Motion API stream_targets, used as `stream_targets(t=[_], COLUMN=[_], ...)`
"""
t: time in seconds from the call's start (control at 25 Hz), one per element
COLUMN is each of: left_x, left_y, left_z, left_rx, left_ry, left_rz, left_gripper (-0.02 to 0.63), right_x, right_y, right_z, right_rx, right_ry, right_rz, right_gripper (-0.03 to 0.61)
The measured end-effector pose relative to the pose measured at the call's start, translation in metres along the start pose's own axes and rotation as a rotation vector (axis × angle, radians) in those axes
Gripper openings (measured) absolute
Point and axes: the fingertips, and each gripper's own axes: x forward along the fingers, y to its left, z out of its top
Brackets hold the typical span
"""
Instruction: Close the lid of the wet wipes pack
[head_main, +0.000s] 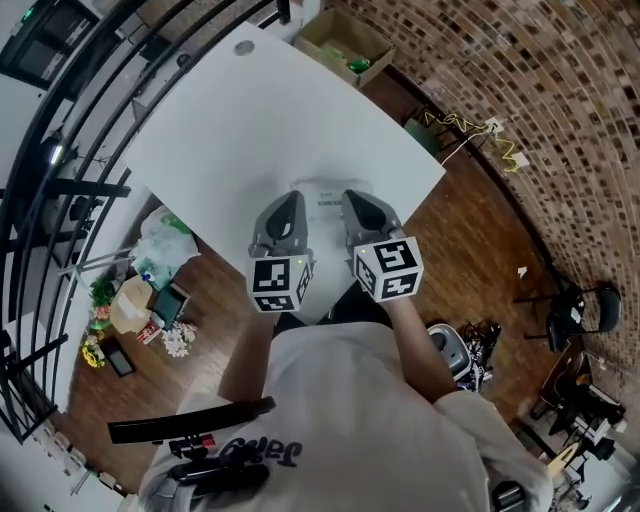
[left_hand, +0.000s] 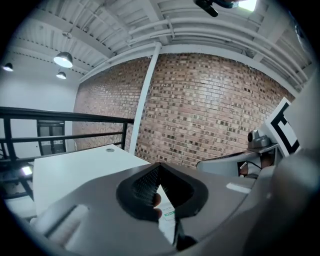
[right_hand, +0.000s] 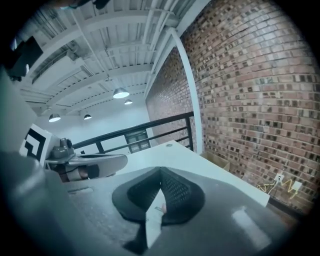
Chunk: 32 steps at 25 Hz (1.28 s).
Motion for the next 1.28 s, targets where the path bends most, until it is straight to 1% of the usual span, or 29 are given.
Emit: stream_targets(t=[0.28,0.48,0.8,1.28], left_x=[0.010,0.012,0.014,0.015], left_y=[0.006,0.012,0.012,0.009], left_z=[-0.033,-0.050,-0.062,-0.081], left_rx=[-0.016,-0.029,-0.037,-0.037], left_ry=[0.067,0.102,0.132,0.165], left_rz=[0.014,0.016,0.028,0.030], left_gripper=[0.015,0.015,0.015,0.015], right_x=[0.017,0.027,0.038,0.048], right_y=[-0.006,-0.005,-0.013,-0.014], right_z=[-0.036,-0.062,-0.108,-0.153], right_rx=[-0.001,0.004,0.011,0.006], right_ry=[0.094,0.159,0.268,0.360], right_rz=[0.020,0.024,0.014,0.013], right_gripper=[-0.011,-0.012,-0.012,-0.012])
